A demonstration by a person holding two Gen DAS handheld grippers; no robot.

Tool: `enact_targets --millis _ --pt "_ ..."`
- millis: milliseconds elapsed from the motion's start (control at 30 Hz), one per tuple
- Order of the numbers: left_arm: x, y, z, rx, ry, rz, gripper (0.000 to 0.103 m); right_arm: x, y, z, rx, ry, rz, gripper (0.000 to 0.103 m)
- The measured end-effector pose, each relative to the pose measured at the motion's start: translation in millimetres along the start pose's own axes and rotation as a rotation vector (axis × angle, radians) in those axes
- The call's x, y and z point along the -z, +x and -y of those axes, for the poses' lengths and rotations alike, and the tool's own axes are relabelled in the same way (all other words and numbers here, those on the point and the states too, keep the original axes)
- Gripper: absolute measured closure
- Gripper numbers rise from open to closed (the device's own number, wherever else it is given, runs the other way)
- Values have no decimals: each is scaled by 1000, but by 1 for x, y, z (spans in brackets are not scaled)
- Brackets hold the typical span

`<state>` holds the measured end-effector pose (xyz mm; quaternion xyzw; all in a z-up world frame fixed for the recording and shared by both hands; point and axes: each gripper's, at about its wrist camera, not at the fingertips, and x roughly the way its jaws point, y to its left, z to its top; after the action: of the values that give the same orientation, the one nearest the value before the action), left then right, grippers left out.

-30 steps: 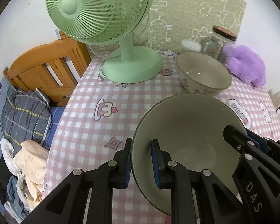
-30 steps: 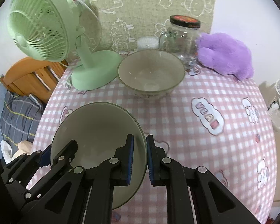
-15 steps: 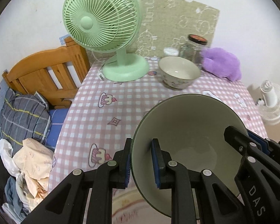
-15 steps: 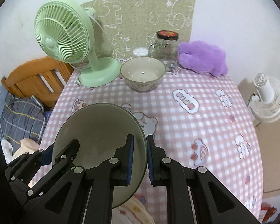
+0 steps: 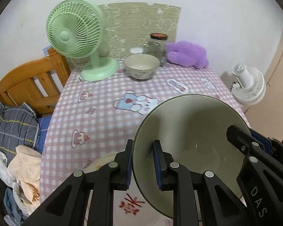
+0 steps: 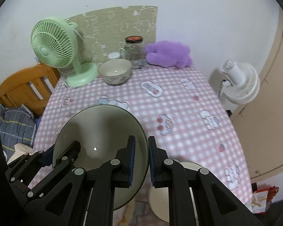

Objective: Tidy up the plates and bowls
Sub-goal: 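Lift the second bowl and carry it toward the first bowl, then lower the held grey-green bowl onto the first bowl and open both tools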

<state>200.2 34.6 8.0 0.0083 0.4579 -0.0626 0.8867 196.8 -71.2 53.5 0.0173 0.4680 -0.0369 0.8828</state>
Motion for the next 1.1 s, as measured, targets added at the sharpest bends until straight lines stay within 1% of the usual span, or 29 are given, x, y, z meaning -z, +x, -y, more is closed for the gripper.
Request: enact_targets --millis 233,400,667,1100 --pt "8 -10 34 19 28 11 86 15 -16 36 19 32 15 86" --pt "14 -11 57 4 16 5 86 19 -17 60 6 23 11 86" --pt "26 -4 83 -53 -38 -17 86 22 -7 90 -52 -45 -18 86" --pt "50 14 110 -153 -152 -84 86 35 21 116 -170 -179 -94 87"
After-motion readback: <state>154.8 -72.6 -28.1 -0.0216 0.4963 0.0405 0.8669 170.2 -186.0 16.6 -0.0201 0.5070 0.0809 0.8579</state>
